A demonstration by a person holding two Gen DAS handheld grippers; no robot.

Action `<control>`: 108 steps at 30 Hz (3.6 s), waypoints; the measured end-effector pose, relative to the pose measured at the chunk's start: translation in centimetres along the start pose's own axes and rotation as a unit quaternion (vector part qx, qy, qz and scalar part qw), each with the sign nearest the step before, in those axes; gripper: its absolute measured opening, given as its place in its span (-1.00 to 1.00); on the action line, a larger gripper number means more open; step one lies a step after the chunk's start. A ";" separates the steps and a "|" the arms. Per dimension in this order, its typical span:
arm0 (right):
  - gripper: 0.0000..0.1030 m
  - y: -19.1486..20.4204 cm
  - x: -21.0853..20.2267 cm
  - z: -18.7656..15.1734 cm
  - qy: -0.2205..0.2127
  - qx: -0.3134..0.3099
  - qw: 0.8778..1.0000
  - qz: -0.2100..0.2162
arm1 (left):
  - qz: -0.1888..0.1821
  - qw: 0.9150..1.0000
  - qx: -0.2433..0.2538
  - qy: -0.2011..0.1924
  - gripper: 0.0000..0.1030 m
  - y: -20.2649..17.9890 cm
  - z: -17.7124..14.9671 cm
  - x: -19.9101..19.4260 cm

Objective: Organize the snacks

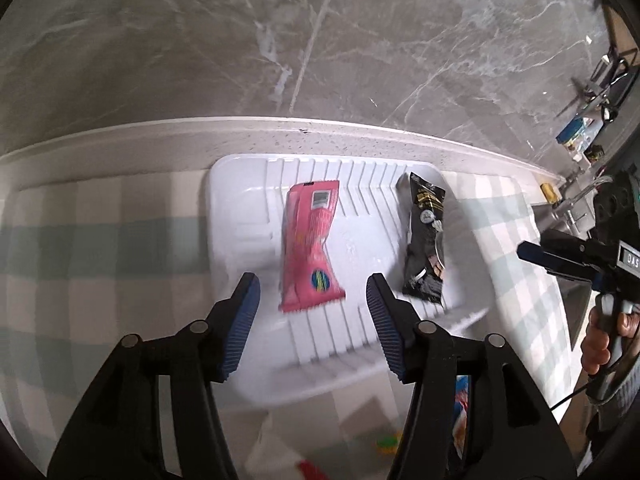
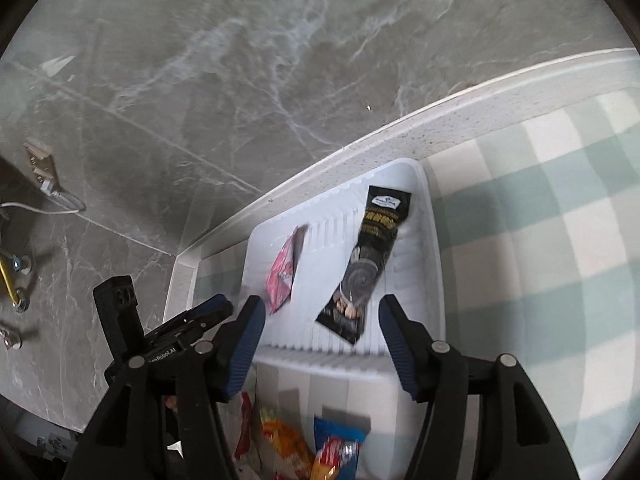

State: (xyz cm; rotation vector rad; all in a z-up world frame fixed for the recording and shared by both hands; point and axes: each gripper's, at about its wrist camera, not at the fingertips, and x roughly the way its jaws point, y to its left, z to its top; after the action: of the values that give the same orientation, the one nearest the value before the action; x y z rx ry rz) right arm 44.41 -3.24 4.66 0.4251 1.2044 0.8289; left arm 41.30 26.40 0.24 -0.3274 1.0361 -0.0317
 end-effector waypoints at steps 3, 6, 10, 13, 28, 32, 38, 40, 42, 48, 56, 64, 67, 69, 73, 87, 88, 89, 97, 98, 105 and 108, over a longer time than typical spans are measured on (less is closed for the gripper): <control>0.30 0.0 -1.8 -1.8 -0.008 0.001 1.000 -0.006 | 0.005 1.000 -0.006 -0.004 0.07 0.2 -2.2 -2.0; 0.30 0.4 -2.6 -3.7 -0.011 0.005 1.000 -0.011 | 0.011 1.000 -0.011 -0.001 0.07 0.3 -4.6 -3.6; 0.31 -0.4 -4.2 -6.8 -0.011 0.016 0.999 -0.026 | 0.016 1.000 -0.020 0.015 0.07 0.9 -8.1 -5.3; 0.32 -1.3 -5.1 -9.2 -0.006 0.032 0.999 -0.039 | 0.021 0.999 -0.027 0.029 0.07 1.2 -10.8 -6.0; 0.37 -3.9 -3.7 -17.4 0.057 0.109 0.990 -0.062 | 0.023 0.996 -0.050 0.068 0.07 1.4 -17.7 -6.2; 0.47 -3.7 -2.6 -17.6 0.065 0.116 0.989 -0.059 | 0.022 0.996 -0.043 0.076 0.08 0.9 -17.9 -5.7; 0.63 -3.4 -1.4 -17.6 0.070 0.120 0.988 -0.061 | 0.023 0.995 -0.043 0.086 0.15 1.1 -17.9 -4.7; 0.68 -3.3 -1.2 -17.4 0.071 0.125 0.988 -0.061 | 0.025 0.995 -0.044 0.090 0.15 1.2 -17.9 -4.3; 0.74 -3.3 -1.0 -17.2 0.072 0.127 0.987 -0.062 | 0.025 0.994 -0.044 0.092 0.15 1.3 -17.9 -4.0; 0.79 -3.3 -0.7 -16.6 0.078 0.140 0.985 -0.064 | 0.027 0.995 -0.038 0.090 0.22 1.0 -17.7 -3.7; 0.76 -3.1 -0.4 -16.0 0.087 0.137 0.983 -0.088 | 0.041 0.996 -0.018 0.082 0.23 0.1 -17.7 -3.3; 0.25 -3.3 -0.5 -15.1 0.079 0.117 0.983 -0.119 | 0.046 0.997 0.006 0.067 -0.01 -0.4 -18.1 -3.2; 0.14 -3.7 -0.6 -15.0 0.078 0.114 0.984 -0.110 | 0.036 0.997 0.002 0.061 -0.16 -0.4 -18.1 -3.2; -0.06 -4.5 -0.7 -15.1 0.076 0.127 0.985 -0.086 | 0.032 0.998 -0.001 0.058 -0.25 -0.3 -18.1 -3.2; -0.21 -5.8 -1.2 -15.1 0.068 0.155 0.984 -0.046 | 0.006 0.998 -0.035 0.057 -0.59 0.8 -18.0 -3.3; -0.28 -7.4 -3.4 -15.1 0.038 0.219 0.974 0.051 | -0.044 0.996 -0.075 0.037 -0.69 1.9 -16.7 -4.7; -0.28 -7.4 -3.4 -15.1 0.036 0.220 0.973 0.055 | -0.043 0.996 -0.071 0.036 -0.69 1.8 -16.5 -4.8; -0.28 -7.4 -3.4 -15.0 0.035 0.221 0.973 0.058 | -0.041 0.996 -0.067 0.037 -0.69 1.7 -16.4 -4.8; -0.26 -6.5 -2.9 -14.9 0.051 0.188 0.981 0.023 | 0.005 0.997 -0.010 0.074 -0.69 0.1 -17.6 -3.1; -0.26 -6.5 -2.8 -14.9 0.053 0.186 0.981 0.022 | 0.009 0.997 -0.002 0.077 -0.69 -0.1 -17.8 -2.9; -0.21 -6.5 -2.5 -15.3 0.060 0.187 0.980 0.016 | -0.005 0.997 -0.007 0.072 -0.69 0.2 -17.7 -2.8; -0.19 -6.6 -2.4 -15.3 0.060 0.192 0.979 0.017 | -0.054 0.993 -0.075 0.067 -0.70 2.2 -17.6 -2.7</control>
State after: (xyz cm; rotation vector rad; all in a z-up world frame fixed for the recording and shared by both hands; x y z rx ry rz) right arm 31.96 -11.35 -3.38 0.7198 1.4786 0.6562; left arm 24.74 24.59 -6.30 -0.5238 1.1562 -0.0753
